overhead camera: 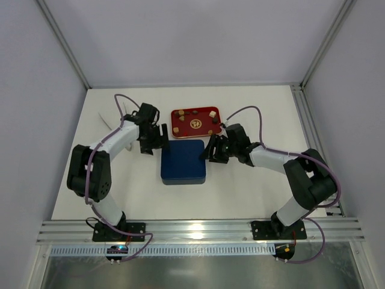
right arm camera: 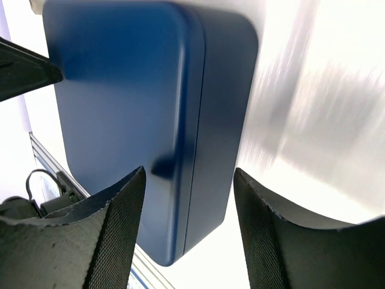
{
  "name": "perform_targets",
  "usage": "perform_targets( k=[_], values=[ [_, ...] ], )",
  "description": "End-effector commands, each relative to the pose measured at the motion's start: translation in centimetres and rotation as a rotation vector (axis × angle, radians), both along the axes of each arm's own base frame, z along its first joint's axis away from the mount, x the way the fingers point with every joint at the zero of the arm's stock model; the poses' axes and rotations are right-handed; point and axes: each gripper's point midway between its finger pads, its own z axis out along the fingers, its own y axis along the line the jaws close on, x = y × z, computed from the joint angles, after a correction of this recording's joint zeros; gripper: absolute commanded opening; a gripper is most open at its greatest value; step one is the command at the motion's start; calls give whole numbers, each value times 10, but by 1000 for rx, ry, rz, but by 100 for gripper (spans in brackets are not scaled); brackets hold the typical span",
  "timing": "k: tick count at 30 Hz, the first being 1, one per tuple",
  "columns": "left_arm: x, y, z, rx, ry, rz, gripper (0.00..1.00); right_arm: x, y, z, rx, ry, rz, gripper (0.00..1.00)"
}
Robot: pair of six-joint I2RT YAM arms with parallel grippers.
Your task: Pack the chocolate
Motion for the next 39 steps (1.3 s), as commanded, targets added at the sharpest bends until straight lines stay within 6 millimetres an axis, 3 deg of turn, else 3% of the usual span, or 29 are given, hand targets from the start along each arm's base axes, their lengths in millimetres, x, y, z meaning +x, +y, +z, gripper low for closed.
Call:
perform_targets(
  k=[1,8,15,18,26,29,33,37,39],
  values=[
    [18,-7,5,-22,-22,-47,77,14,7,14,19,-35,30,63],
    [26,0,-22,-15,34,5,68,39,14,12,46,-36,13,63],
    [7,7,-54,13,116,37,57,65,21,6,44,-29,-11,63],
    [-4,7,-70,15,164,54,50,65,20,-8,27,4,-20,61],
    [-38,7,-104,52,249,67,42,42,4,-46,-47,67,-56,36],
    [-39,4,-104,52,244,66,42,36,2,-49,-53,66,-51,33],
    [-34,3,-89,43,209,62,43,35,0,-44,-55,53,-52,34],
    [-27,4,-64,41,161,34,46,36,-2,-25,-59,25,-51,36],
    [-23,5,-50,50,139,17,53,40,-3,-7,-56,-17,-56,41]
  ],
)
